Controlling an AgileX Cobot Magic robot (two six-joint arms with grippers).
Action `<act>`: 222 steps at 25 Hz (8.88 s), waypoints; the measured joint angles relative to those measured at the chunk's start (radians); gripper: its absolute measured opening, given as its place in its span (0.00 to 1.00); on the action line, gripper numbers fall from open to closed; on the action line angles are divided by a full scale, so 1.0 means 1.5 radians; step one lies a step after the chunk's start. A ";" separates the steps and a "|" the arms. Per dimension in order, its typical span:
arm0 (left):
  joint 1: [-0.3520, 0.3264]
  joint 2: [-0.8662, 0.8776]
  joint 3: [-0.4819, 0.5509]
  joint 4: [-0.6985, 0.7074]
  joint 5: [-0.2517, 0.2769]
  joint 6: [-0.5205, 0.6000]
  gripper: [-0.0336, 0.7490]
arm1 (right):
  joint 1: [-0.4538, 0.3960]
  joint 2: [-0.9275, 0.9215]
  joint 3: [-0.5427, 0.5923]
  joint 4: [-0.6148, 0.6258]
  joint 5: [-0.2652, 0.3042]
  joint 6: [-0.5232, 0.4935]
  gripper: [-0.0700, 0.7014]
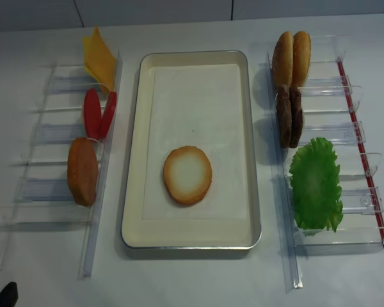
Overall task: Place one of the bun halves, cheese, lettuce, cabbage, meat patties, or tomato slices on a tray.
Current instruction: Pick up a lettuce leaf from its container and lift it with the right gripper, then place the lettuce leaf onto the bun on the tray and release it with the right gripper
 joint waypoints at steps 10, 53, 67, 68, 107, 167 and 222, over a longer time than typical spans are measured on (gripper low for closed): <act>0.000 0.000 0.000 0.000 0.000 0.000 0.46 | 0.000 0.000 0.000 0.000 0.000 0.000 0.33; 0.000 0.000 0.000 0.000 0.000 0.000 0.46 | 0.000 0.409 -0.160 0.170 -0.030 -0.025 0.77; 0.000 0.000 0.000 0.000 0.000 0.000 0.46 | 0.009 0.705 -0.233 0.229 -0.052 -0.100 0.77; 0.000 0.000 0.000 0.000 0.000 0.000 0.46 | 0.018 0.712 -0.234 0.231 -0.057 -0.103 0.77; 0.000 0.000 0.000 0.000 0.000 0.000 0.46 | 0.080 0.777 -0.236 0.193 -0.111 -0.056 0.56; 0.000 0.000 0.000 0.000 0.000 0.000 0.46 | 0.080 0.799 -0.293 0.184 -0.060 -0.038 0.16; 0.000 0.000 0.000 0.000 0.000 0.000 0.46 | 0.430 1.206 -0.583 0.322 -0.206 -0.043 0.16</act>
